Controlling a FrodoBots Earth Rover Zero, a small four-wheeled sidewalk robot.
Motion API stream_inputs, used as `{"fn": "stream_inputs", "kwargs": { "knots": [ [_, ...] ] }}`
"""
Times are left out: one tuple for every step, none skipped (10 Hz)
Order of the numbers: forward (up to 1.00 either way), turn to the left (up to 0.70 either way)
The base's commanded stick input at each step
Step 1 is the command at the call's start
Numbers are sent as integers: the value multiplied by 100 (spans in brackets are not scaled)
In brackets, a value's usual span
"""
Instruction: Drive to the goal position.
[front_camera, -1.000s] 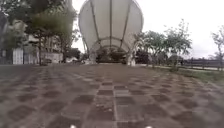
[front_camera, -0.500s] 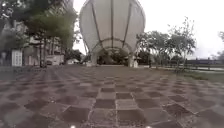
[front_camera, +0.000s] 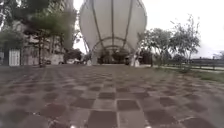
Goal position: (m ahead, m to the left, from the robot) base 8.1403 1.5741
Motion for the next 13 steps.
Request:
{"fn": "stream_inputs", "kwargs": {
  "knots": [
    [85, 0],
    [85, 0],
    [85, 0],
    [85, 3],
    [85, 7],
    [85, 16],
    [85, 4],
    [85, 0],
    [85, 0],
    [85, 0],
    [85, 0],
    [85, 0],
    [85, 0]
  ]
}}
